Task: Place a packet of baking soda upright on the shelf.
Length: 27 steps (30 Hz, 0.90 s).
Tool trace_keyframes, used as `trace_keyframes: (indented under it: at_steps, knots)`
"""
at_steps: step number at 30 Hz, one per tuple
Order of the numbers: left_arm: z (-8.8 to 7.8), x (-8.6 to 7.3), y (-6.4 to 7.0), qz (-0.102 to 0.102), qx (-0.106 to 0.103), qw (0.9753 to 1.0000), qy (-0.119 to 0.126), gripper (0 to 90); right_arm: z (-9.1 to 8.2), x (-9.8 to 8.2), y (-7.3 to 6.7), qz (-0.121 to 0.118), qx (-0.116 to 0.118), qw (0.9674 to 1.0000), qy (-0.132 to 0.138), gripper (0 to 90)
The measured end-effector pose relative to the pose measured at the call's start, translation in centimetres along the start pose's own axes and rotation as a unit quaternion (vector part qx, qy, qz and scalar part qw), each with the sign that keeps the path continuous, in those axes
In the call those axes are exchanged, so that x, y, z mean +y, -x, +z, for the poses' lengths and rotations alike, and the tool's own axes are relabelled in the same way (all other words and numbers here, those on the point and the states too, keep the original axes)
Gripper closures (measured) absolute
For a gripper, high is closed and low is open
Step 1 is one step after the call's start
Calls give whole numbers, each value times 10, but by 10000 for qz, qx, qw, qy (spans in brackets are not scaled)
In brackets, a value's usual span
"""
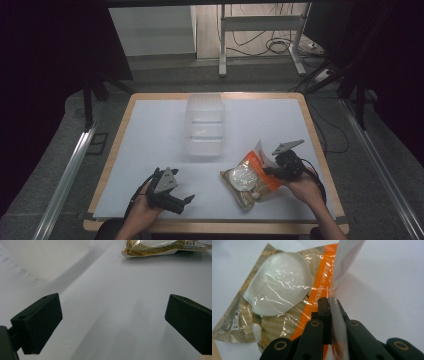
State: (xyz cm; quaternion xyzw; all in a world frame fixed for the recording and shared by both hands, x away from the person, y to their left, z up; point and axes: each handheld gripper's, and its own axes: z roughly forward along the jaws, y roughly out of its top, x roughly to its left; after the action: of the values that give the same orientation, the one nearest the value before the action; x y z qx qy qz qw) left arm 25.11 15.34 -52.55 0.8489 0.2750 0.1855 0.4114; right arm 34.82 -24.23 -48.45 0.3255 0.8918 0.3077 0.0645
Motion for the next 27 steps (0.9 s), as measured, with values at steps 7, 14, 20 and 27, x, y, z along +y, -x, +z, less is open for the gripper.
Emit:
trace_keyframes:
  at_steps: [7, 14, 20, 27]
  knots:
    - [0, 0, 0, -8, 20, 10000, 8, 12, -16, 8, -10, -35, 34, 9995, 314, 881]
    - [-1, 0, 0, -13, 27, 10000, 12, 12, -32, 19, -26, -230, 222, 9970, 709, 881]
    - [-1, 0, -1, -19, 44, 10000, 29, 12, -42, 37, -43, -556, 200, 9945, 869, 882]
    - [-2, 0, -1, -34, 60, 10000, 57, 12, -56, 51, -50, -764, 91, 9928, 919, 883]
